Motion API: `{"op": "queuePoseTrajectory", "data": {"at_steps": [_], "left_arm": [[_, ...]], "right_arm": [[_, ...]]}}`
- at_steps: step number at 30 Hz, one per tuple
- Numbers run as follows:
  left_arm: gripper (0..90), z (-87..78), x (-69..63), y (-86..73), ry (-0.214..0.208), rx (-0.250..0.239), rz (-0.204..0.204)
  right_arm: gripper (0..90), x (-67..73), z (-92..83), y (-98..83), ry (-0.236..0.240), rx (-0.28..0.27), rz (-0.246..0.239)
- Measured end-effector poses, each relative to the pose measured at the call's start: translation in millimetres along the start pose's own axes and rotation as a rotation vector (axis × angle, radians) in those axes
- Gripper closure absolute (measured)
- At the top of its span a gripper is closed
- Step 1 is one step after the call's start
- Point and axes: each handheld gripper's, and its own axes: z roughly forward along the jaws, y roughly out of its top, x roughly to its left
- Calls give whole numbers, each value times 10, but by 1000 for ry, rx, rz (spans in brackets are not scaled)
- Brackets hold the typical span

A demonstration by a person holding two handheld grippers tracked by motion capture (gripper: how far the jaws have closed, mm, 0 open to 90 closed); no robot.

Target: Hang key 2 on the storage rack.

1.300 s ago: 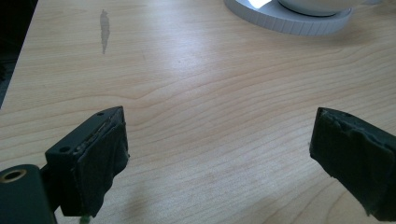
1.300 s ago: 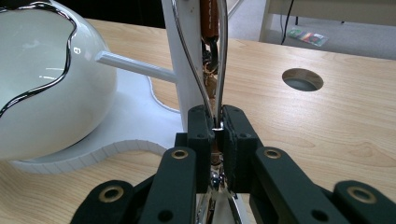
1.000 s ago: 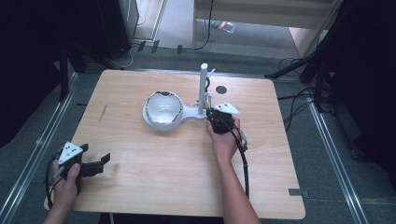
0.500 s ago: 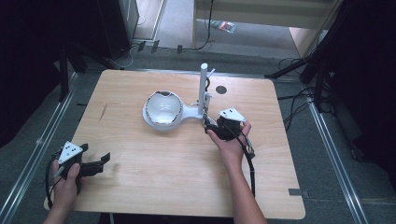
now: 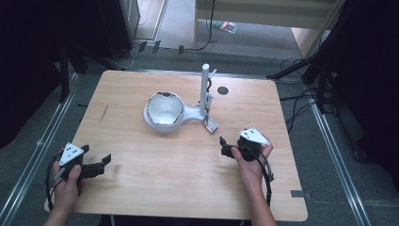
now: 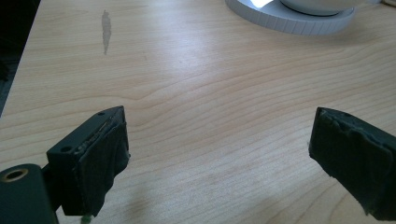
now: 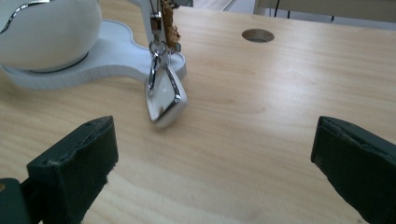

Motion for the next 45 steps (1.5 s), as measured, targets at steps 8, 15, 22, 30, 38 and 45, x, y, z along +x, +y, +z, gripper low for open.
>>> {"op": "queuePoseTrajectory", "data": {"at_steps": [8, 15, 22, 30, 38, 45], "left_arm": [[49, 3, -2, 0, 1, 1, 2], [49, 2, -2, 1, 6, -1, 1], [49, 6, -5, 0, 7, -4, 1], [49, 5, -8, 0, 14, -5, 0], [49, 6, -10, 0, 15, -6, 0], [49, 9, -11, 1, 15, -3, 4]], "right_arm": [[7, -143, -205, -184, -7, 8, 1], [7, -291, -418, -324, -28, 14, -2], [8, -508, -647, -471, -50, 15, 54], [10, -725, -910, -622, -90, 8, 82], [48, -910, -1099, -731, -133, 7, 114], [48, -965, -1170, -796, -145, -3, 108]]}}
